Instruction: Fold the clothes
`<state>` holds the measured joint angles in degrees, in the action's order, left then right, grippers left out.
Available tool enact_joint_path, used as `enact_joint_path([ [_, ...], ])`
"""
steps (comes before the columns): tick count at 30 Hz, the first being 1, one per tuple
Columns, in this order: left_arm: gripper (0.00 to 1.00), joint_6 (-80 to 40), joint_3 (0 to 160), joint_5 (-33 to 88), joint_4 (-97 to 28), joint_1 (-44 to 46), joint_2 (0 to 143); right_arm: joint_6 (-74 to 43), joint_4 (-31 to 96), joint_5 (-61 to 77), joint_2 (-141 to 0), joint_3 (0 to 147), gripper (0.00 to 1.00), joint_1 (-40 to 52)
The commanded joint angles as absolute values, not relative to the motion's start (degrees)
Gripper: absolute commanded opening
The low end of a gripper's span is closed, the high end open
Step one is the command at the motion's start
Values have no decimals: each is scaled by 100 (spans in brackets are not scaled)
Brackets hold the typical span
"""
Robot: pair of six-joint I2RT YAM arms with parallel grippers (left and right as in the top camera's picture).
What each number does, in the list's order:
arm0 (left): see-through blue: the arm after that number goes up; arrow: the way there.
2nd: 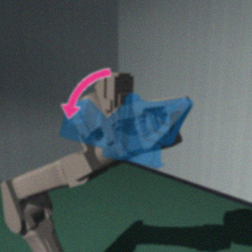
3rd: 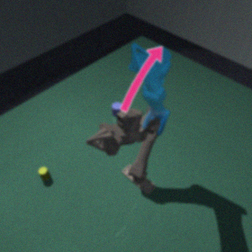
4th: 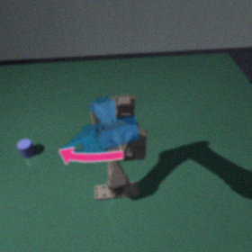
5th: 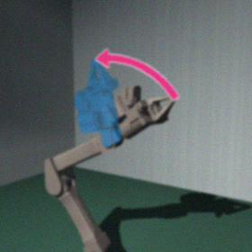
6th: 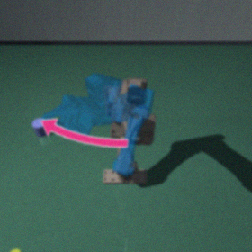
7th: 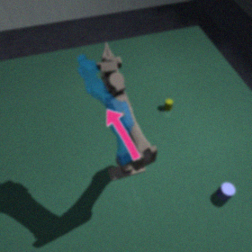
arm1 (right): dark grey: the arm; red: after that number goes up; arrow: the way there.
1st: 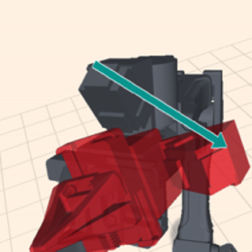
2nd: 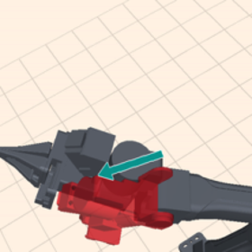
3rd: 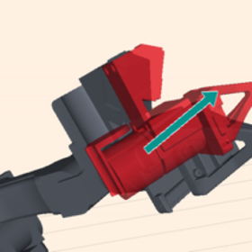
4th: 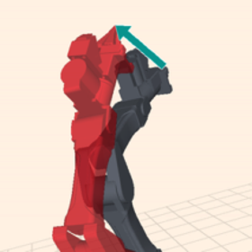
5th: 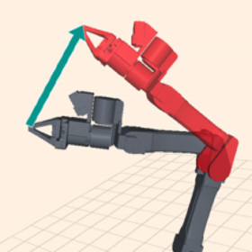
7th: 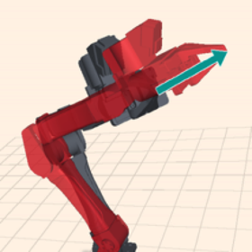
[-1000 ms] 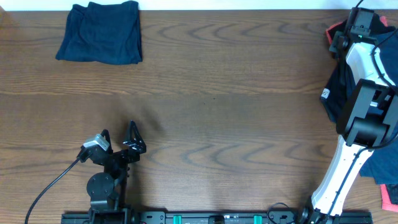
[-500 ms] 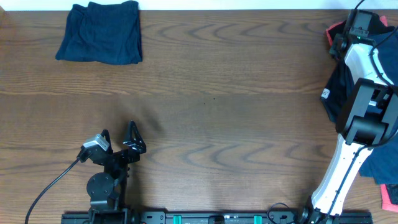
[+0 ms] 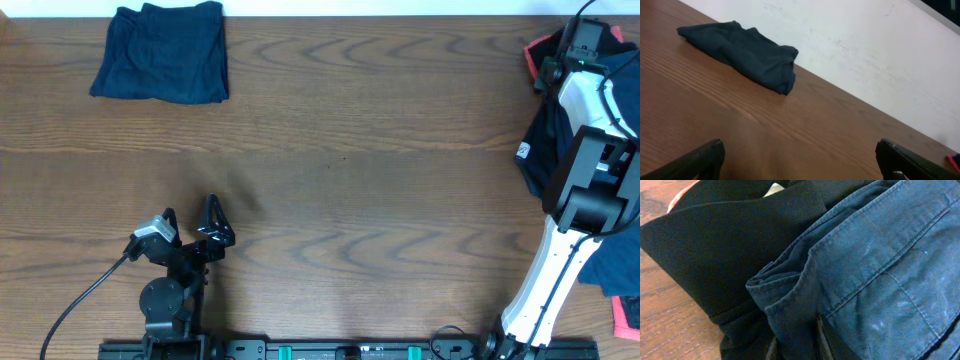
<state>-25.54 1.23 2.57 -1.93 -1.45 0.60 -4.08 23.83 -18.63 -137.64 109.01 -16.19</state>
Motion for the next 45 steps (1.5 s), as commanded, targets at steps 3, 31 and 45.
enact_joint_path([
  [3,98,-2561,23,143,-401,-169,30,-423,2425,-1951,-13913,10993,5,-1723],
  [31,98,-2561,23,143,-401,-169,30,-941,2912,-2174,-13065,10995,1,-1730],
  [45,98,-2561,23,143,-401,-169,30,-937,3052,-2268,-12827,10995,6,-1732],
])
